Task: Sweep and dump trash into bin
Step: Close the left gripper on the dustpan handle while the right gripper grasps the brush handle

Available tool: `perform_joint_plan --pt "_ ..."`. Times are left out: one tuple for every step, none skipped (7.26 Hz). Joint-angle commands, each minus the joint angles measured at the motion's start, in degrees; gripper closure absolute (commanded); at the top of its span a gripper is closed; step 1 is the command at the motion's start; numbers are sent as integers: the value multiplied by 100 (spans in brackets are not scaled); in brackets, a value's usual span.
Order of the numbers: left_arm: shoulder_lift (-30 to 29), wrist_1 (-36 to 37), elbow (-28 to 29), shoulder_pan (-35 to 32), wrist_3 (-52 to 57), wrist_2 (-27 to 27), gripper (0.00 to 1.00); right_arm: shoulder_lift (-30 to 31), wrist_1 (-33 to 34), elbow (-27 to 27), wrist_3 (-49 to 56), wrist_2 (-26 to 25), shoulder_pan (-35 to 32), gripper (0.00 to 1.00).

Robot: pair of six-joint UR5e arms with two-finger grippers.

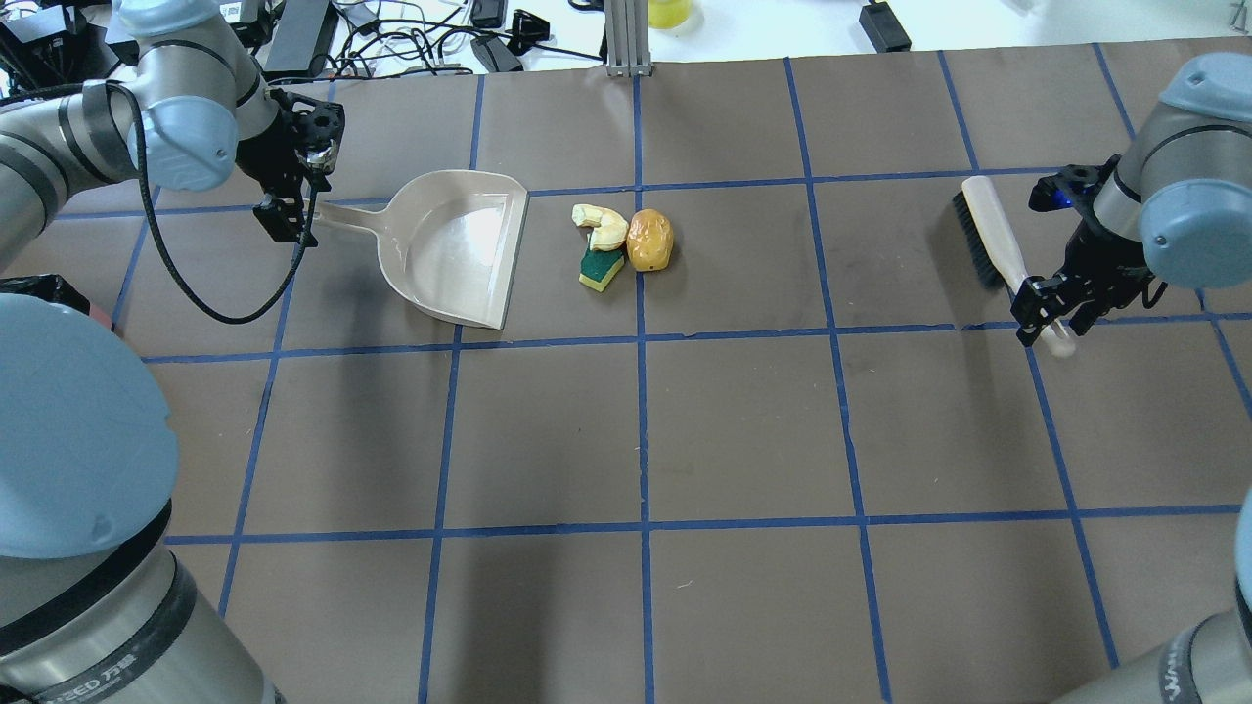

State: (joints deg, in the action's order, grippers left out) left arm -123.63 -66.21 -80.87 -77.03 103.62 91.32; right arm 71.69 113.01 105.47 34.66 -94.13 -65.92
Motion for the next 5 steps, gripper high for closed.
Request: perform_joint_plan --pt "-91 29 10 4 -26 -9 9 3 -146 0 -29 9 0 41" --pt "-100 29 10 13 -35 -9 14 3 -156 0 -38 9 0 44" --pt "-100 29 10 13 -96 -9 22 3 -165 0 -38 9 0 49" --pt "-100 29 10 13 -131 -9 32 3 -165 0 -38 0 0 60" --pt "-91 29 10 13 -132 -9 43 12 -165 0 -38 0 0 71"
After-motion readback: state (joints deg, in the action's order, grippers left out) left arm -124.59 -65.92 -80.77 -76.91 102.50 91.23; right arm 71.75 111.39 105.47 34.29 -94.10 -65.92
